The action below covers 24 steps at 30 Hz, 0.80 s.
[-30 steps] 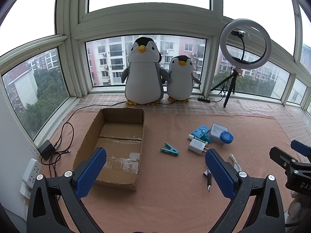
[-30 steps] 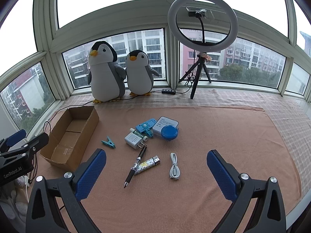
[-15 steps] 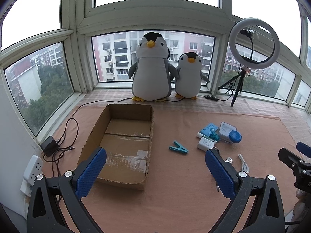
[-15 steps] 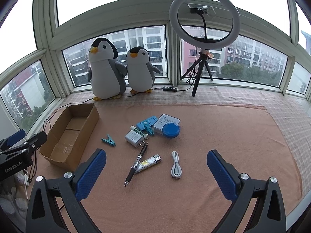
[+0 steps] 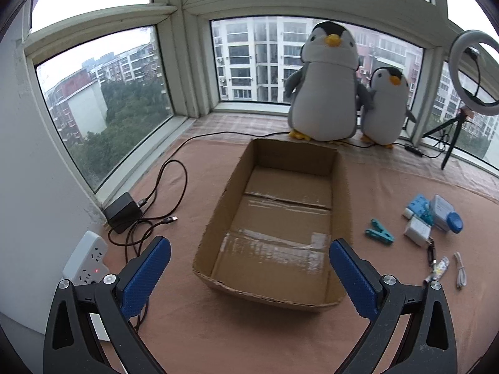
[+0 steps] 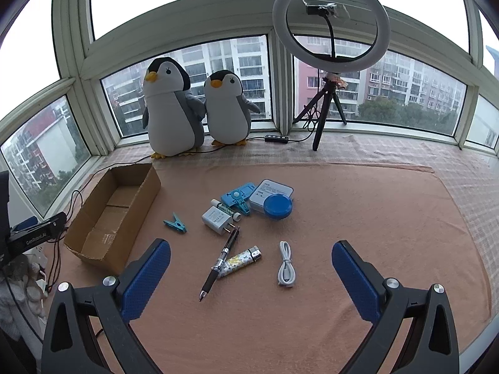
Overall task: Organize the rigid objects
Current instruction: 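Move the left tool to the cardboard box while the right tool approaches the white cable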
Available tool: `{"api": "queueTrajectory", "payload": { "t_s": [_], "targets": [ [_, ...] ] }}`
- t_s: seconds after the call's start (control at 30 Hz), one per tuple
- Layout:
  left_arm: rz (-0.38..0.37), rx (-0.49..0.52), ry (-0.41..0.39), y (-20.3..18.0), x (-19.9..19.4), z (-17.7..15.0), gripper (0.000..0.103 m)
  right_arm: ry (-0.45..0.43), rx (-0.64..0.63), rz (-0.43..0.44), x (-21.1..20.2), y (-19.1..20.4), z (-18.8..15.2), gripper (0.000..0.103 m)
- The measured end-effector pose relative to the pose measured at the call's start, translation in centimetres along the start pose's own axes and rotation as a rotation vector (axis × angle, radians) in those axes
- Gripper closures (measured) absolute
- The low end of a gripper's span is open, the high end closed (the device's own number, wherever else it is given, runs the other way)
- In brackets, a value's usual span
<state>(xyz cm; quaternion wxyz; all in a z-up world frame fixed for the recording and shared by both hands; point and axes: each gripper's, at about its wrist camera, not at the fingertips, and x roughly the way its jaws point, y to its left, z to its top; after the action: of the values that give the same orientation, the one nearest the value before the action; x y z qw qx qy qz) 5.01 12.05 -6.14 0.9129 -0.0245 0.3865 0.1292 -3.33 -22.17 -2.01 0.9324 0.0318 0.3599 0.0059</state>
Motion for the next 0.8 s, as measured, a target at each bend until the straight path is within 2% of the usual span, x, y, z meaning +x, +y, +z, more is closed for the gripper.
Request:
{"api": "queueTrajectory", "payload": {
  "t_s": [0.13,0.33,0.43,0.6,0.77,0.8],
  "targets": [
    [0.040,-0.042,0.057,2.6,3.4,-0.4,0.003,0.013,-0.013,-0.002,0.3,0.0,-0.1,0.001],
    [0.053,-0.082,0.133,4.7,7.4,-1.2,0.011,0.034,-0.007,0.004,1.1,-0.5,-0.4,0.002],
    [0.065,-0.090,0.167,5.2,9.0,-1.6,0.018,0.045,-0.001,-0.001,1.7,-1.0,-0.6,0.008],
    [0.074,-0.102,0.216,5.6,11.4,-2.2,0.029,0.109,0.032,0.022,3.5,-2.4,-1.0,0.029],
    [0.078,-0.089,0.251,5.4,12.9,-2.8,0.044,0.169,0.093,0.060,5.7,-3.9,-1.2,0.030],
    [0.076,-0.088,0.260,5.4,13.2,-2.9,0.046,0.182,0.115,0.061,6.2,-4.5,-1.1,0.033]
  ]
}}
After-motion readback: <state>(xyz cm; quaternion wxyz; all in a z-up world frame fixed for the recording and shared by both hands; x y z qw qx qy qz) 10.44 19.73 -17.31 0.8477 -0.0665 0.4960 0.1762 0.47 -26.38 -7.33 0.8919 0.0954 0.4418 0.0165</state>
